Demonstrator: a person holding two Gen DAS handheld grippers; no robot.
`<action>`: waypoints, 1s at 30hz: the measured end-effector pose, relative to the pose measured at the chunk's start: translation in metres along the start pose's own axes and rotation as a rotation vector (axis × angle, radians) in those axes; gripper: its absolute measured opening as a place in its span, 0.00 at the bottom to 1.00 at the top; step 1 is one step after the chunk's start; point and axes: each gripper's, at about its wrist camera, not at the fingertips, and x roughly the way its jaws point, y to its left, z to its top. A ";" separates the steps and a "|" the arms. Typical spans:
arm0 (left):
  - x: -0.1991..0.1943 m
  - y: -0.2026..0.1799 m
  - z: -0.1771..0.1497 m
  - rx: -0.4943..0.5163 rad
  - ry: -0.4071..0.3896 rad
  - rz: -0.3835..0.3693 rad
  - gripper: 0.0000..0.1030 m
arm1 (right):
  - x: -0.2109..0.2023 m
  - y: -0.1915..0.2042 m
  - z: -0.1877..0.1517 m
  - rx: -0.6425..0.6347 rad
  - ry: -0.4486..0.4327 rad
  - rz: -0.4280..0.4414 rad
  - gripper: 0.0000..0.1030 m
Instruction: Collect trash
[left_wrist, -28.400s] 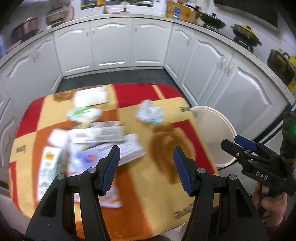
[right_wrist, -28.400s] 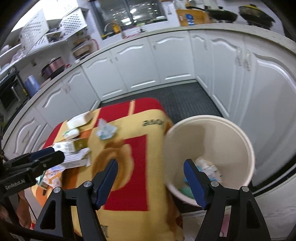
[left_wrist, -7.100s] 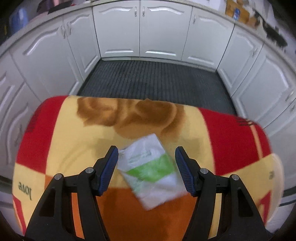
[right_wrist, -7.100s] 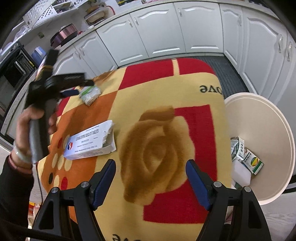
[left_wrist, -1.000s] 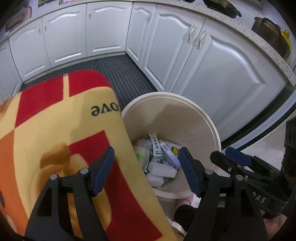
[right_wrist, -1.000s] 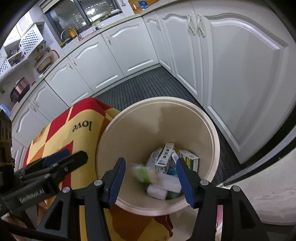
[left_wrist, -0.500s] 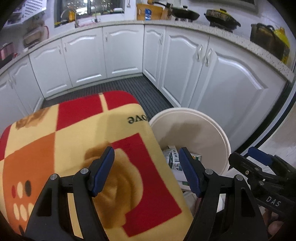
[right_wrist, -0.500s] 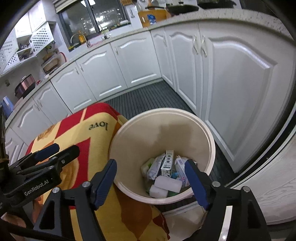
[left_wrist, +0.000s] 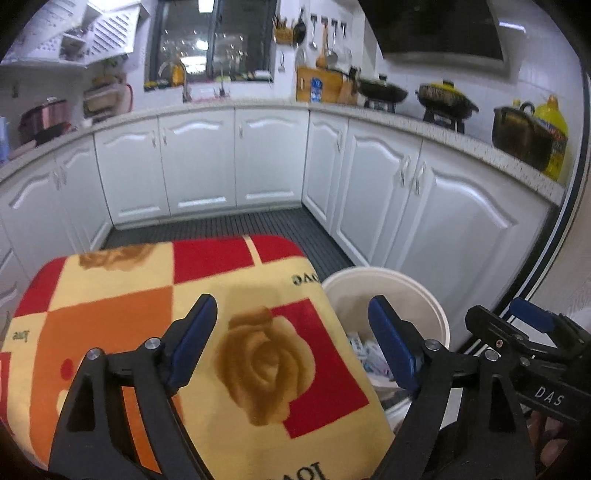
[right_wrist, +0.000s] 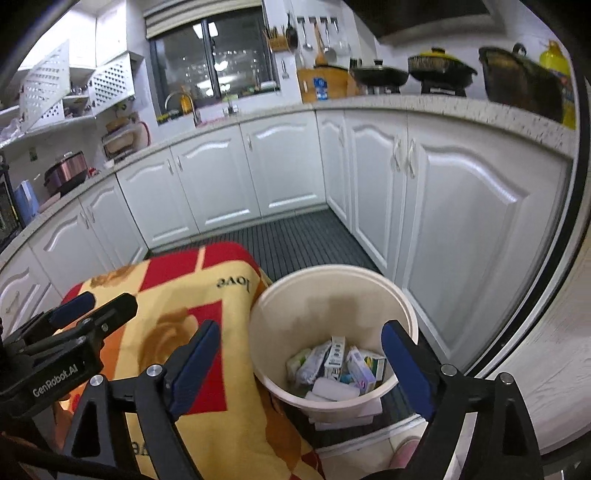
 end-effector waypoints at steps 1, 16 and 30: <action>-0.006 0.002 0.000 0.002 -0.013 0.002 0.81 | -0.004 0.001 0.000 0.004 -0.011 0.002 0.86; -0.060 0.012 0.000 0.023 -0.140 0.016 0.82 | -0.047 0.021 0.003 -0.025 -0.139 -0.017 0.95; -0.069 0.017 0.001 0.005 -0.162 0.026 0.81 | -0.059 0.032 0.004 -0.046 -0.159 -0.029 0.96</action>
